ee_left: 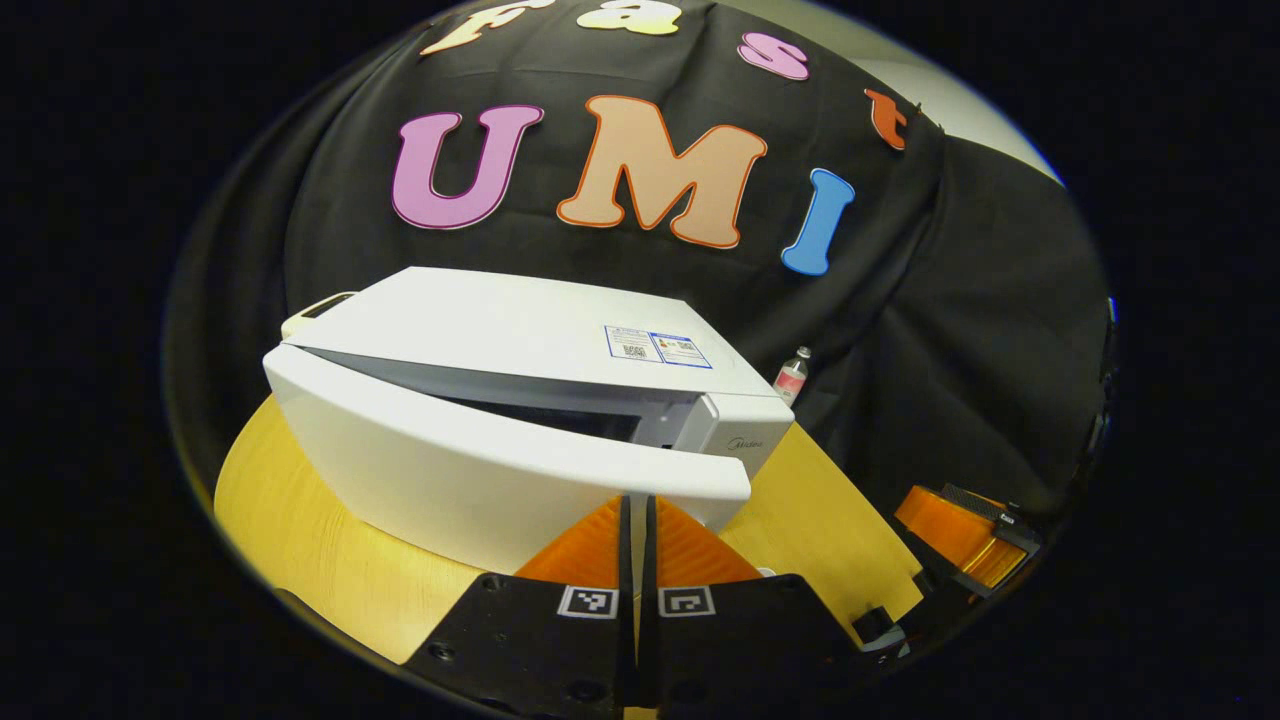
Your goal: Open the microwave oven with the left hand, put the food in, and close the microwave oven.
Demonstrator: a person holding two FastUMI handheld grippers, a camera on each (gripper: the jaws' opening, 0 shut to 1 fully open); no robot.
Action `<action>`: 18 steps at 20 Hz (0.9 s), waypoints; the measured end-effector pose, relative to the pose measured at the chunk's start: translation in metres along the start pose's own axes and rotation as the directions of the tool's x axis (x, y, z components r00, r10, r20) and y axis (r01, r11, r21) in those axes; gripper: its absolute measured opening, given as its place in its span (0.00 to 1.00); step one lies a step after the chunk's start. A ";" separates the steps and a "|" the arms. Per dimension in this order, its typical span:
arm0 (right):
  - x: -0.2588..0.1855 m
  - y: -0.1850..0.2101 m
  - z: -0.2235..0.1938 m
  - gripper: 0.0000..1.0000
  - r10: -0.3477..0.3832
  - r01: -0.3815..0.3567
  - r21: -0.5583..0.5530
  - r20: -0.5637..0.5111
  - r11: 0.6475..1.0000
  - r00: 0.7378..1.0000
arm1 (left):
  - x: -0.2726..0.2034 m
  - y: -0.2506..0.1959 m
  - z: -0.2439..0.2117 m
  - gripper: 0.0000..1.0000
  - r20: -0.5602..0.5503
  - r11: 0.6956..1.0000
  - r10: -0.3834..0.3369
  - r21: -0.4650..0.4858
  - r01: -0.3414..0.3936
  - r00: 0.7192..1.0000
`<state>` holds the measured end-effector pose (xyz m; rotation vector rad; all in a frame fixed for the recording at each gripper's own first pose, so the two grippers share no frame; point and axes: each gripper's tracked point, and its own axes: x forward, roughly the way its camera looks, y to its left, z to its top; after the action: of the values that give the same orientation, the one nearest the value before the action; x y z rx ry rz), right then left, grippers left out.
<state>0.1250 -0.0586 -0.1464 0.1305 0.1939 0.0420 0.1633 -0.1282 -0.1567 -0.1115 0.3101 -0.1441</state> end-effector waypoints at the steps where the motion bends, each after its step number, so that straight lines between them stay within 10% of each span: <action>1: 0.000 -0.001 0.001 1.00 0.005 -0.005 -0.007 0.001 1.000 1.000 | 0.004 0.001 0.000 0.01 0.002 1.000 0.012 0.006 -0.012 1.000; 18: 0.002 -0.026 0.004 0.92 0.058 -0.058 -0.005 -0.003 0.998 0.998 | 0.041 0.023 0.016 0.00 0.069 0.985 0.170 -0.041 -0.167 0.983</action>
<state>0.1287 -0.0843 -0.1465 0.1311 0.1924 0.1004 0.2098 -0.1104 -0.1567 -0.1244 0.2491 0.0332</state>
